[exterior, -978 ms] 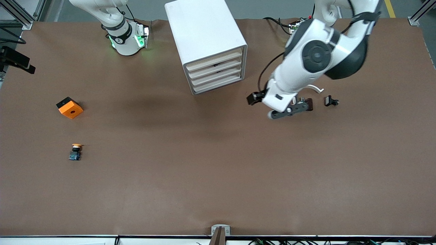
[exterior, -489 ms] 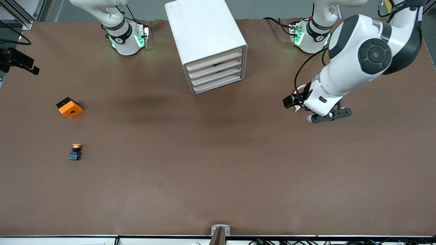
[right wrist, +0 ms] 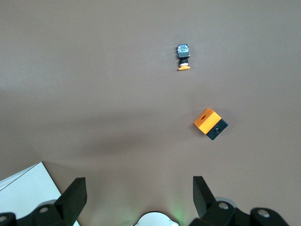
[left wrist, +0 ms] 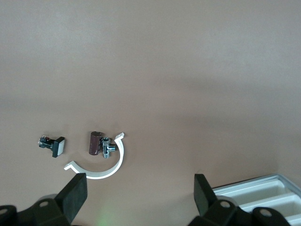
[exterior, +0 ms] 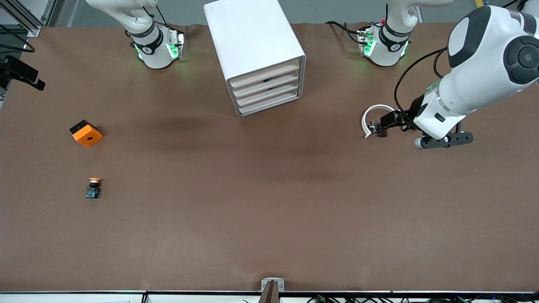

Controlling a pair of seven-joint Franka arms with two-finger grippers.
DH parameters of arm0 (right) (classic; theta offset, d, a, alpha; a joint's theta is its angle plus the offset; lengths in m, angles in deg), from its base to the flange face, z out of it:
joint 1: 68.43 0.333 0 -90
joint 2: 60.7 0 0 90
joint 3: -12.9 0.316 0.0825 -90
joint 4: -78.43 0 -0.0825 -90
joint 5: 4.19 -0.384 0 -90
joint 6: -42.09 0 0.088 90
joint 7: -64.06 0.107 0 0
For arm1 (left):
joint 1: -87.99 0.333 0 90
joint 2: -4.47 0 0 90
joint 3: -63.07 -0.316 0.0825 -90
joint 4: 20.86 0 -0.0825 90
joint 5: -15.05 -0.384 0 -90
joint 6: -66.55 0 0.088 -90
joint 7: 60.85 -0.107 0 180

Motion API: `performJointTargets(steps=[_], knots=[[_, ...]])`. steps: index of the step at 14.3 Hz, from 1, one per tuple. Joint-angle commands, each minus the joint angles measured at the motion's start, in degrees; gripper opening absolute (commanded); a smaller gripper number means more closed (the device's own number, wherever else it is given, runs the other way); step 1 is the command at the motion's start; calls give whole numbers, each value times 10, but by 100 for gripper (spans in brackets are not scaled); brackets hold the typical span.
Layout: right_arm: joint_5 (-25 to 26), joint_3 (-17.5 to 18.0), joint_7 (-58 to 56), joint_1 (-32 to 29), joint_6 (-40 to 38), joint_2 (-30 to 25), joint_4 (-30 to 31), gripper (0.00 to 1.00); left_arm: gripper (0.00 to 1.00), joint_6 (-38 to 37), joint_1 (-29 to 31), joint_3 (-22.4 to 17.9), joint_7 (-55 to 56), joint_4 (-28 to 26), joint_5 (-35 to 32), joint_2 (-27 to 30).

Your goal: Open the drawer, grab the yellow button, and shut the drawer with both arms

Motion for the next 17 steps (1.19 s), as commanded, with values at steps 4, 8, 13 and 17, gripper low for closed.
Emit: performJointTargets(steps=[4, 8, 13, 17], knots=[[2, 8, -5, -10, 1, -14, 3, 100, 100, -22, 4, -29, -90, -34, -49, 44], [6, 9, -8, -16, 0, -16, 3, 100, 100, -21, 6, -68, -155, -68, -49, 86], [10, 9, -24, -17, 0, -16, 3, 100, 100, -3, 22, -78, -198, -59, -71, 103], [10, 9, -23, -14, -3, -20, 4, 100, 100, -2, 33, -78, -191, 3, -72, 91]])
